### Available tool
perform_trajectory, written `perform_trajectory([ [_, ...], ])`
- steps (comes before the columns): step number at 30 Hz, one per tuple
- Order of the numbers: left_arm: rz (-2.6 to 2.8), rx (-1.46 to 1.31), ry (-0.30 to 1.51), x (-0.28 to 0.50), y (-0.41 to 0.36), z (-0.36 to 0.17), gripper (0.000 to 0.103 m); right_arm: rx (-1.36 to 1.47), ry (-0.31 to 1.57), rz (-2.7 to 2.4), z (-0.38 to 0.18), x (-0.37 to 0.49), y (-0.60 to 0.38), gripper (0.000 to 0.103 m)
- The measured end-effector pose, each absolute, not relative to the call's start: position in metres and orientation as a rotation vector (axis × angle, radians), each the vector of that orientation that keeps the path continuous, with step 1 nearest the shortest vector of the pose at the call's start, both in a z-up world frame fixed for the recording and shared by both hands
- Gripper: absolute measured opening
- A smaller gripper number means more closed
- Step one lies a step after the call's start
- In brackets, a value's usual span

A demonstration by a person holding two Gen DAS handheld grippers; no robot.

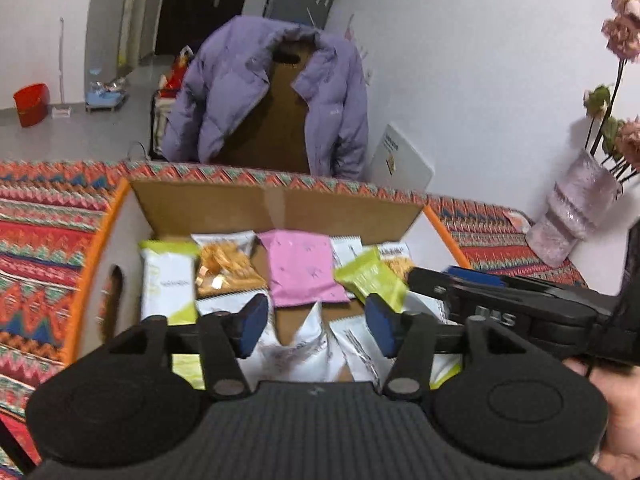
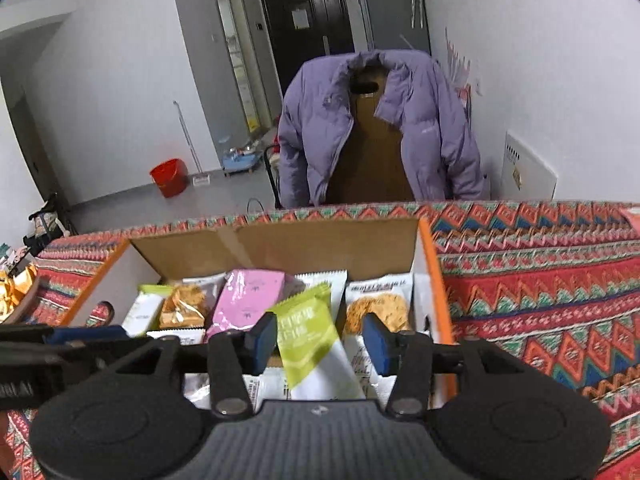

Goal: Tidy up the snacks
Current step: 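Carry both packets into the box and open both tools, then withdraw both tools from the box back toward the snack pile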

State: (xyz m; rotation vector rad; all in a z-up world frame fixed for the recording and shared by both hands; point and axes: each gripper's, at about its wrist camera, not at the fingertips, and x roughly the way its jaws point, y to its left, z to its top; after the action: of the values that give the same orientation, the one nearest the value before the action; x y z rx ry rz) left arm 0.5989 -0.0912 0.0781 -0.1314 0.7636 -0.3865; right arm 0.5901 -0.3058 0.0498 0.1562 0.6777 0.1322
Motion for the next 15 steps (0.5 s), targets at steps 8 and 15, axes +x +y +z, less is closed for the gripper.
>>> perform_trajectory([
  [8,-0.341,-0.034,0.648,0.537,-0.065,0.115,0.071,0.147,0.616,0.182,0.079,0.522,-0.317,0.063],
  [15,-0.325,0.060,0.505,0.432,-0.043,0.137,0.082,0.111,0.572,0.276,0.102,0.436,-0.316,0.079],
])
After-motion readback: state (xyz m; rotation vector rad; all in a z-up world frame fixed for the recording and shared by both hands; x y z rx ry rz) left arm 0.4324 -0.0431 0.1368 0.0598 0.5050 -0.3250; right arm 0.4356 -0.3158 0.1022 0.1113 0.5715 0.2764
